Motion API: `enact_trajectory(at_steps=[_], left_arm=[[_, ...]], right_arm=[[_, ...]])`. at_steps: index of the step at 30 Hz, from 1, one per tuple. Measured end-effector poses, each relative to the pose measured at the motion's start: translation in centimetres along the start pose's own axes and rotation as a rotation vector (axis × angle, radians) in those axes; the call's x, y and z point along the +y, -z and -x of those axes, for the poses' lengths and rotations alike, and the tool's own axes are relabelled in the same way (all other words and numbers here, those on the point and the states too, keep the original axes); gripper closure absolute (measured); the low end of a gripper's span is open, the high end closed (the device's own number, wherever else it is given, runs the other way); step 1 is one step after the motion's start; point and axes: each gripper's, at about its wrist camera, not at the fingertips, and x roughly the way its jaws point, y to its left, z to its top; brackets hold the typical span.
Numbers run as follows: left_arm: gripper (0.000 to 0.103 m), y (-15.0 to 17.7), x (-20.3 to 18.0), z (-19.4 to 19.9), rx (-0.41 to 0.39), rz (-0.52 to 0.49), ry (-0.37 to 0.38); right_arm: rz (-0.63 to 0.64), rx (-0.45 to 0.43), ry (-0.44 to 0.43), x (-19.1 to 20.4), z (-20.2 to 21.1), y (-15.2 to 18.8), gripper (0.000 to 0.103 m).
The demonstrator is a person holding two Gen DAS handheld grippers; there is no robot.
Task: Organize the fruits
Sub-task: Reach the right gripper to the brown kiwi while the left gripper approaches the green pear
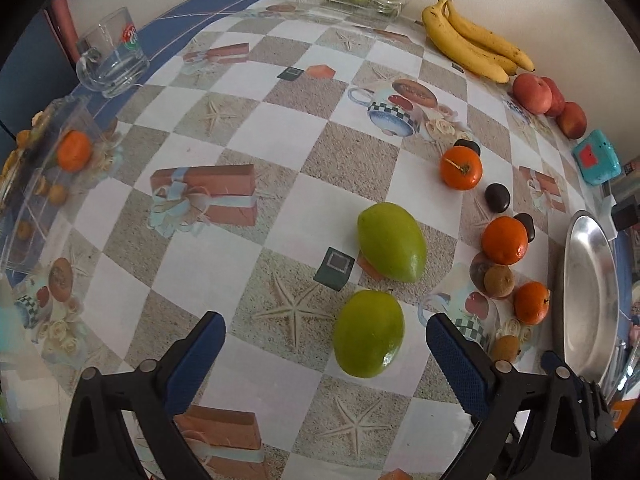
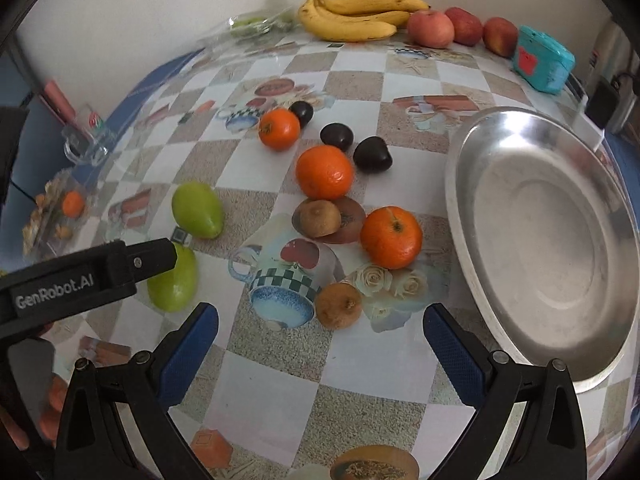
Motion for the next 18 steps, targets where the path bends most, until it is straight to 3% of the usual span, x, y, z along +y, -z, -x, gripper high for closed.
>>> enact_trajectory(at_steps=[2, 6, 11, 18], left_arm=[[0.008, 0.1, 0.0, -0.2, 0.011, 0.011, 0.02], [0.012, 0.1, 0.0, -0.7, 0.041, 0.033, 0.04], [0.02, 0.3, -0.2, -1.1, 0.066, 0.035, 0.065], [0.051, 0.5, -0.9, -1.8, 0.112, 0.02, 0.076]], right_arm=[[0.015, 0.009, 0.016, 0.2, -0.4, 0.0, 0.002], [0.006, 0.016, 0.041, -0.2, -0.9, -0.1, 0.027], [-0.001, 0.011, 0.04, -0.3, -1.1, -0.2, 0.042], [-0.014, 0.029, 0.023, -0.6, -1.5, -0.1, 0.052]])
